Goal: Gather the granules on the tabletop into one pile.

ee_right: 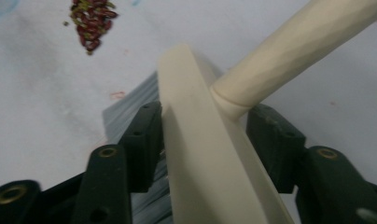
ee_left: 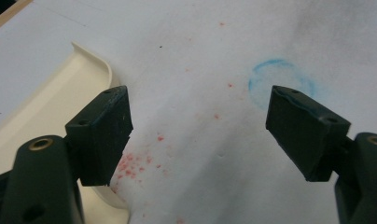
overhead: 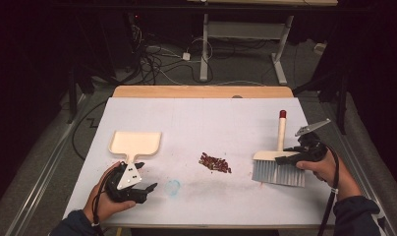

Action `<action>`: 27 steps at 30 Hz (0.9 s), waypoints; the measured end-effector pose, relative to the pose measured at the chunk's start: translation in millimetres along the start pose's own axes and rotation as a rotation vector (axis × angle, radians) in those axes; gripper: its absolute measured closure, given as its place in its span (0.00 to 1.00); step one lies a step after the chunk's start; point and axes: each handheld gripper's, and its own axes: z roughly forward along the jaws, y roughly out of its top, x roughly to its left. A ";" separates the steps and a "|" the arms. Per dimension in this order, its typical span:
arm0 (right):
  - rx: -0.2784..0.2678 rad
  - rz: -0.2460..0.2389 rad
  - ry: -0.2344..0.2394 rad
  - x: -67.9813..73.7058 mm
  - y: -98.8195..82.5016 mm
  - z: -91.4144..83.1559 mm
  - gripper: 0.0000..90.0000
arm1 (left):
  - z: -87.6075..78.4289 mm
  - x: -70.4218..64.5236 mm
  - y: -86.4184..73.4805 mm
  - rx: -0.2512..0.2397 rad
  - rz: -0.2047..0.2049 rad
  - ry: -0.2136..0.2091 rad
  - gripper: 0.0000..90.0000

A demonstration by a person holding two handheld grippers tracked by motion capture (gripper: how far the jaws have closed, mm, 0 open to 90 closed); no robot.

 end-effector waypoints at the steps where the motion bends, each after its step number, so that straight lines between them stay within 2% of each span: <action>1: 0.004 0.004 -0.014 -5.2 0.9 0.0 0.49 | 0.5 -0.1 0.0 0.003 0.002 -0.002 0.24; 3: 0.020 0.022 -0.083 -11.1 2.1 -1.7 0.53 | 1.4 -0.3 -0.7 0.010 -0.005 -0.010 0.24; 5: 0.002 0.050 -0.102 -19.5 2.3 -4.9 0.50 | 1.4 0.1 -0.9 0.008 -0.009 -0.011 0.24; 6: -0.015 0.076 -0.127 -22.6 2.0 -6.2 0.50 | 1.4 0.2 -0.9 0.007 -0.011 -0.011 0.24; 8: -0.009 0.106 -0.204 -25.4 1.9 -4.4 0.54 | 1.5 0.2 -0.7 0.007 -0.010 -0.012 0.24; 10: -0.037 0.122 -0.272 -25.7 1.5 0.2 0.64 | 2.1 0.0 -0.5 0.011 -0.008 -0.013 0.24; 12: -0.049 0.147 -0.342 -25.3 1.7 8.8 0.68 | 2.8 -0.5 -0.1 0.013 -0.006 -0.015 0.24; 14: -0.026 0.140 -0.356 -24.4 2.5 19.9 0.72 | 3.4 -0.8 0.1 0.014 -0.006 -0.015 0.24; 16: -0.004 0.128 -0.427 -21.6 4.2 27.4 0.72 | 3.7 -0.7 0.0 0.016 -0.006 -0.017 0.24; 18: -0.010 0.133 -0.411 -21.0 4.7 30.8 0.71 | 3.9 -0.3 -0.2 0.018 -0.006 -0.017 0.24; 21: -0.018 0.137 -0.413 -18.9 5.4 34.1 0.71 | 3.3 -0.3 -0.2 0.016 -0.008 -0.016 0.24; 24: -0.013 0.131 -0.453 -14.6 6.5 35.5 0.70 | 2.7 -0.1 -0.5 0.016 -0.007 -0.016 0.24; 27: -0.029 0.151 -0.459 -12.5 4.1 33.7 0.70 | 2.0 0.1 -1.0 0.014 -0.008 -0.015 0.24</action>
